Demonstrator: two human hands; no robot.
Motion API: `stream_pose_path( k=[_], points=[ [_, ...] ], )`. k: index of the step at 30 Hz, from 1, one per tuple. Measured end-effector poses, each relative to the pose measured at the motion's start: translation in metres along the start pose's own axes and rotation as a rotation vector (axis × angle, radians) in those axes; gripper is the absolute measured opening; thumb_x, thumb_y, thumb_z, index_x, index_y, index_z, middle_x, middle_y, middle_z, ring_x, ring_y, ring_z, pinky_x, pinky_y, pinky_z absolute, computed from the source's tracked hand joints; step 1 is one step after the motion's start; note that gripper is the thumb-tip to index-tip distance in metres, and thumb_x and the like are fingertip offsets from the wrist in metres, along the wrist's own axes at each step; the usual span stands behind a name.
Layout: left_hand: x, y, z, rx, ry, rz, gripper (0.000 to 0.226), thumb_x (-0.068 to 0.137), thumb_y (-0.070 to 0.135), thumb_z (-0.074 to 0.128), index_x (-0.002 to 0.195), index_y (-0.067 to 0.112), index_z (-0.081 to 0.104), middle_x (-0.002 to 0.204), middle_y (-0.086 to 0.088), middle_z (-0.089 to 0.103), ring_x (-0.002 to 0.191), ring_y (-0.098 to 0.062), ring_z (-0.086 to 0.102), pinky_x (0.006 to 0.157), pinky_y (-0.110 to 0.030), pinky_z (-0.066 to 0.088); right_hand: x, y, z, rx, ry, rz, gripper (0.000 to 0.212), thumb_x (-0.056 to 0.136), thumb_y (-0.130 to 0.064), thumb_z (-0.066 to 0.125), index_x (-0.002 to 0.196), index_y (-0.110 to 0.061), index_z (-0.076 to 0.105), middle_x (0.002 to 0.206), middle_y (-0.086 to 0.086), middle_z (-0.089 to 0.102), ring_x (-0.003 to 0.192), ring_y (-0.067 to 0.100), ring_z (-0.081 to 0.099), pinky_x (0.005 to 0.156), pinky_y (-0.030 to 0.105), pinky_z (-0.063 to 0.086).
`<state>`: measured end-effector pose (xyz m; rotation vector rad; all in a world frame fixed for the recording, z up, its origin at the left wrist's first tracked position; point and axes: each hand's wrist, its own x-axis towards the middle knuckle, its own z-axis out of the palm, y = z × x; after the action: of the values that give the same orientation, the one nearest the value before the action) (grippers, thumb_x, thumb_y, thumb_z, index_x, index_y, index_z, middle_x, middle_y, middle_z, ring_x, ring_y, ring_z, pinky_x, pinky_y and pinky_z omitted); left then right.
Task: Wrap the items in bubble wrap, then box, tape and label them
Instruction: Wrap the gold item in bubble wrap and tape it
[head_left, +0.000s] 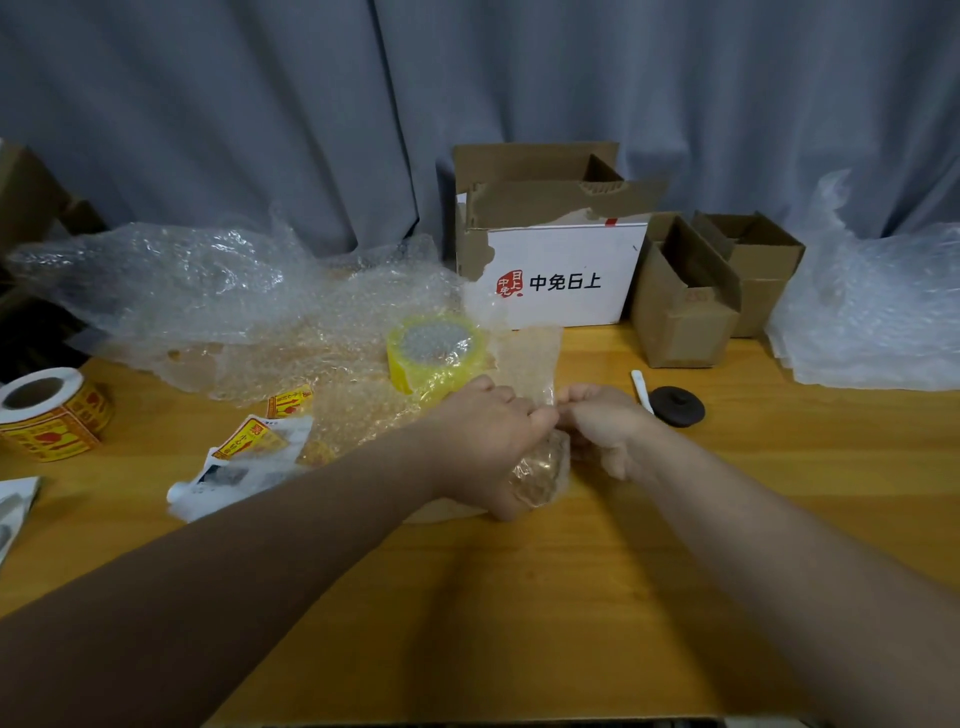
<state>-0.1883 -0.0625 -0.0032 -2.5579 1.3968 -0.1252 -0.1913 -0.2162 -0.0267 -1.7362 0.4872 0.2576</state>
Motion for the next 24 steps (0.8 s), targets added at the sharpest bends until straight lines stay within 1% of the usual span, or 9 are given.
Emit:
stream_pose_path(
  k=[3,5,8,11,14,16,18,21,24],
  points=[
    [0.009,-0.005,-0.004,-0.129,-0.095,-0.049,0.081,0.066,0.056,0.07,0.131,0.019,0.038,0.099,0.003,0.059,0.098,-0.018,0.054,0.092,-0.032,0.031,-0.002,0.006,-0.001,0.013,0.063,-0.075,0.008,0.089,-0.006,0.063,0.093,-0.009,0.069,0.089,0.004,0.068,0.085,0.014,0.058,0.075,0.025,0.046],
    [0.016,-0.009,-0.006,-0.187,-0.149,-0.073,0.08,0.066,0.057,0.072,0.129,0.021,0.039,0.099,0.005,0.059,0.101,-0.018,0.053,0.095,-0.033,0.028,-0.003,0.01,0.002,0.063,0.118,-0.098,0.009,0.091,-0.009,0.062,0.091,-0.007,0.07,0.09,0.007,0.069,0.083,0.014,0.059,0.069,0.024,0.046],
    [0.023,-0.015,-0.009,-0.188,-0.2,-0.091,0.085,0.064,0.064,0.071,0.132,0.023,0.042,0.12,0.002,0.051,0.116,-0.019,0.039,0.104,-0.037,0.021,-0.002,0.015,0.007,0.122,0.157,-0.139,0.018,0.094,-0.01,0.057,0.078,-0.009,0.067,0.08,0.009,0.066,0.076,0.018,0.058,0.064,0.026,0.047],
    [0.024,-0.017,-0.01,-0.146,-0.209,-0.096,0.09,0.062,0.069,0.069,0.135,0.022,0.044,0.121,0.001,0.039,0.119,-0.02,0.032,0.104,-0.037,0.024,-0.002,0.02,0.006,0.145,0.114,-0.18,0.025,0.092,-0.009,0.057,0.069,-0.014,0.067,0.072,0.006,0.064,0.076,0.021,0.058,0.072,0.037,0.049],
    [0.022,-0.017,-0.01,-0.207,-0.147,-0.073,0.091,0.062,0.065,0.072,0.138,0.024,0.042,0.107,0.005,0.037,0.11,-0.015,0.035,0.094,-0.029,0.032,-0.003,0.02,0.002,0.223,0.053,-0.204,0.014,0.089,-0.012,0.059,0.083,-0.011,0.072,0.086,0.012,0.071,0.089,0.029,0.064,0.085,0.047,0.051],
    [0.02,-0.02,-0.009,-0.274,-0.104,-0.08,0.091,0.061,0.063,0.075,0.136,0.021,0.042,0.112,0.005,0.047,0.112,-0.015,0.043,0.094,-0.028,0.036,-0.006,0.02,-0.001,0.225,-0.036,-0.249,0.02,0.091,-0.027,0.062,0.101,-0.012,0.071,0.099,0.008,0.073,0.098,0.025,0.066,0.087,0.043,0.051],
    [0.017,-0.023,-0.008,-0.384,-0.087,-0.122,0.084,0.059,0.059,0.079,0.124,0.018,0.043,0.11,0.004,0.054,0.101,-0.015,0.053,0.086,-0.028,0.046,-0.011,0.022,-0.005,0.104,-0.157,-0.349,0.046,0.082,-0.047,0.066,0.116,-0.016,0.066,0.108,0.0,0.071,0.101,0.015,0.066,0.086,0.032,0.053],
    [0.017,-0.026,-0.008,-0.463,-0.093,-0.141,0.072,0.058,0.056,0.081,0.106,0.023,0.04,0.092,0.01,0.054,0.083,-0.011,0.054,0.068,-0.025,0.046,-0.016,0.025,-0.01,-0.101,-0.259,-0.429,0.065,0.066,-0.041,0.075,0.122,-0.014,0.056,0.107,0.0,0.069,0.093,0.009,0.068,0.076,0.025,0.054],
    [0.013,-0.025,-0.012,-0.395,-0.08,-0.124,0.072,0.06,0.064,0.075,0.112,0.022,0.048,0.103,0.008,0.046,0.098,-0.012,0.047,0.079,-0.023,0.042,-0.016,0.023,-0.012,-0.169,-0.255,-0.452,0.061,0.062,-0.039,0.079,0.111,-0.014,0.052,0.1,0.002,0.07,0.084,0.009,0.068,0.071,0.025,0.055]
  ],
)
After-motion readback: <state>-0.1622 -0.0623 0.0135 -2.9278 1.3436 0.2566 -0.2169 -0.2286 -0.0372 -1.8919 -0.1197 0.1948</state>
